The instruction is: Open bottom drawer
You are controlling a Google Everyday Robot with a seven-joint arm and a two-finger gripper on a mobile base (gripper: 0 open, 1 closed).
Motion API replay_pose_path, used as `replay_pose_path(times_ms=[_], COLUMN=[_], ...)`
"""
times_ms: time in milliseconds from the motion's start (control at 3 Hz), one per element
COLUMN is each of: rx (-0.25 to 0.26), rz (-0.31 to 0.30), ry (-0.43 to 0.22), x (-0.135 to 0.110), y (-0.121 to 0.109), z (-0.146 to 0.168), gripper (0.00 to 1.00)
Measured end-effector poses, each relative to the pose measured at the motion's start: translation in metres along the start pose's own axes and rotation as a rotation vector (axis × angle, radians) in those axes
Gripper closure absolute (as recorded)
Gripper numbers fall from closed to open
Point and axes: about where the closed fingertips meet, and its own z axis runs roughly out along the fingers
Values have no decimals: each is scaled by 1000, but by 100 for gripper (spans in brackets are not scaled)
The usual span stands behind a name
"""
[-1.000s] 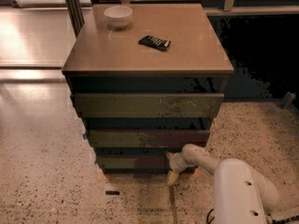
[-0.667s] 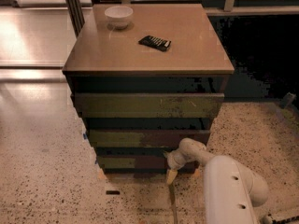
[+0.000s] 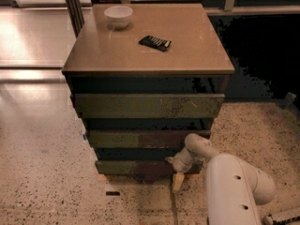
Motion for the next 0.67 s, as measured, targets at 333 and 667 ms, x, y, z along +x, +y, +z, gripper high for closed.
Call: replay_pose_path(times_ms=[333,667], rx=[-85,-86], rz=[6,6], ry=[-17,-17], x=[-7,-7], y=[28,28], z=[-16,-15], gripper=[0,0])
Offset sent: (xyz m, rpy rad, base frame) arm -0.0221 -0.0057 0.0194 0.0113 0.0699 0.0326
